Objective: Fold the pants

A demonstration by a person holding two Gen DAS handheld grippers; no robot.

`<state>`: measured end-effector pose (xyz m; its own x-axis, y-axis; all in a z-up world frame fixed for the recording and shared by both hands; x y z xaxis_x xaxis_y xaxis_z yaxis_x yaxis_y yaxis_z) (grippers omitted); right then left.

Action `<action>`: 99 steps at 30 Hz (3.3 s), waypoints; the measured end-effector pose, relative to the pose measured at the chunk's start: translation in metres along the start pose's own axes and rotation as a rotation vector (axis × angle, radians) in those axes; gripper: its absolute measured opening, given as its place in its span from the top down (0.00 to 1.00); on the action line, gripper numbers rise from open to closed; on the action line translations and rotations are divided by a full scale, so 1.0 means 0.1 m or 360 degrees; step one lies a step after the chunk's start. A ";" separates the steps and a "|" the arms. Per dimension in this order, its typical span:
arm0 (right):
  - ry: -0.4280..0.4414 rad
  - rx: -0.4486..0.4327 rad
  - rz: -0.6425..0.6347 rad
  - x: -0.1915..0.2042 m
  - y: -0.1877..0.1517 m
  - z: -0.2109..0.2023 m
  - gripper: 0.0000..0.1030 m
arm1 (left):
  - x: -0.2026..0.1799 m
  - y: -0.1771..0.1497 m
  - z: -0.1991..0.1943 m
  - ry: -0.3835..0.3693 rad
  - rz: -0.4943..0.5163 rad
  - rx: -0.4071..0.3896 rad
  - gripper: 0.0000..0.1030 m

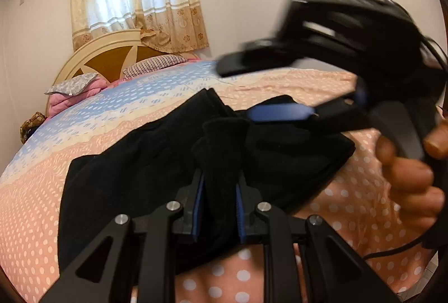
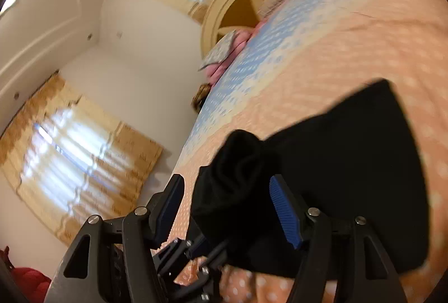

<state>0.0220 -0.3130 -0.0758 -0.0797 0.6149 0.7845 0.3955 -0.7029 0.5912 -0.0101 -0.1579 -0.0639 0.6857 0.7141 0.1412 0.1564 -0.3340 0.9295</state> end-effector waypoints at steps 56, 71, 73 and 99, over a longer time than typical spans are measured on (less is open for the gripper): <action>-0.0793 0.0294 -0.0587 -0.24 -0.29 -0.60 0.67 | 0.61 0.04 0.35 0.0166 -0.0444 0.0426 0.18; -0.0810 -0.0067 -0.0740 0.04 0.45 -0.63 0.65 | 1.12 0.37 0.29 0.0366 -0.0473 0.0266 0.08; -0.0854 0.0011 -0.0784 -0.07 0.48 -0.35 0.65 | 1.10 0.38 0.49 0.0334 -0.0432 0.0283 0.07; -0.0356 0.0842 -0.1375 0.94 -0.49 1.68 0.54 | 1.44 -0.46 0.12 0.0093 -0.1179 0.0465 0.45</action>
<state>0.1491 -0.1605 -0.0625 -0.3772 0.9249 0.0474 0.6398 0.2232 0.7354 0.0901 -0.0474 -0.0911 0.2935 0.8419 -0.4529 0.7423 0.0979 0.6629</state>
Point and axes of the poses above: each gripper's, at about its wrist camera, not at the fingertips, and z roughly the way its jaws point, x to its left, y to its top, the point moved 4 cm from there along z, roughly the way its jaws point, and after that the axes turned 9 degrees about -x, right-handed, at the moved point
